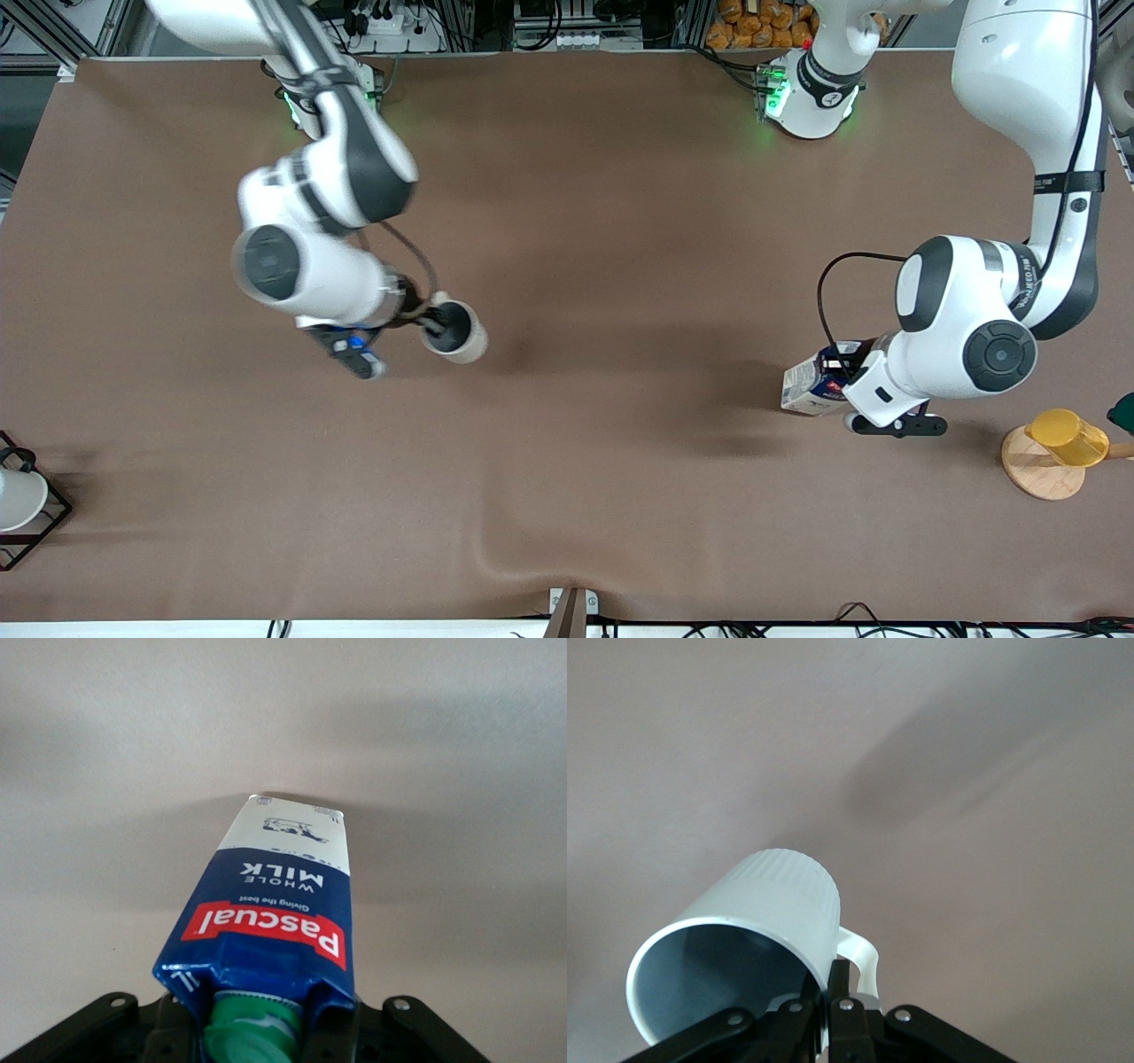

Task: Place milk next to cup
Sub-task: 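Carry the mug with the right gripper toward the table's middle and set it down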

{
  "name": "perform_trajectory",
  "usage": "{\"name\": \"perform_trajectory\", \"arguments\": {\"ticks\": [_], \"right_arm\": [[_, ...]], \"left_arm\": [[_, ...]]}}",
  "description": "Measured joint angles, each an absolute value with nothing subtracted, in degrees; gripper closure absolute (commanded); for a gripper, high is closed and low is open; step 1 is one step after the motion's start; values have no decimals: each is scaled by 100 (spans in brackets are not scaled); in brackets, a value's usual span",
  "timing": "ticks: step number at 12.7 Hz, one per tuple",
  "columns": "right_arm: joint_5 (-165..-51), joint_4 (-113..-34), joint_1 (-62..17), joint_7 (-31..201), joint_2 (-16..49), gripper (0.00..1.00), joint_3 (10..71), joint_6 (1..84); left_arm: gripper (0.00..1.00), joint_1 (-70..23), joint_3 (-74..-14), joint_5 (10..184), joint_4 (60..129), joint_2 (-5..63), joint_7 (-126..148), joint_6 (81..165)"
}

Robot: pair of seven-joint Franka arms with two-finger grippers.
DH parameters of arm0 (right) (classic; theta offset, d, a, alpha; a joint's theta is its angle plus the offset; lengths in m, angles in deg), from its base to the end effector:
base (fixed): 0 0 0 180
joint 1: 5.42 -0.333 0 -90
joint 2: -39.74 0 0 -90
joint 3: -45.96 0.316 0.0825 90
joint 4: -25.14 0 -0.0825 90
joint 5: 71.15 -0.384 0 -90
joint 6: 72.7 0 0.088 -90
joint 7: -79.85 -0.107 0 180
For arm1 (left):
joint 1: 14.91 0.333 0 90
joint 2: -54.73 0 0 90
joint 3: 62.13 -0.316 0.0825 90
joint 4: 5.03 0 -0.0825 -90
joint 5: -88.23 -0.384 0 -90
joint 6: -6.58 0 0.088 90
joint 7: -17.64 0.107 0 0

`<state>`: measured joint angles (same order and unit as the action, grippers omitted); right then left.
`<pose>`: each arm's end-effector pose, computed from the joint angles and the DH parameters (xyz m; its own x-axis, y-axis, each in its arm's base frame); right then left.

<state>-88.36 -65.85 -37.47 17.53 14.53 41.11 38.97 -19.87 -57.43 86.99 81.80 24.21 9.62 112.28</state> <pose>0.5841 0.3304 0.3775 0.7257 -0.6427 -0.2457 -0.6682 -0.7434 -0.0290 0.6671 -0.1038 0.3385 0.9791 -0.0283 -0.2013 -0.0301 -0.9995 -0.0058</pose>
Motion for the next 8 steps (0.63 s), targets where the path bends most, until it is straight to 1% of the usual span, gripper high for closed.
{"name": "perform_trajectory", "arguments": {"ticks": [3,6,8], "right_arm": [[-8836,-6467,-4466,699,812,100,4110,4806],[-8836,-6149,-4812,264,205,100,4103,5162],[-8836,-6073,-4909,153,-12,100,4099,5385]], "left_arm": [[100,-2010,-5729,8699,8150,2424,961,11228],[100,-2011,-5727,8699,8147,2424,960,11228],[100,-2013,-5726,8699,8147,2424,960,11228]]}}
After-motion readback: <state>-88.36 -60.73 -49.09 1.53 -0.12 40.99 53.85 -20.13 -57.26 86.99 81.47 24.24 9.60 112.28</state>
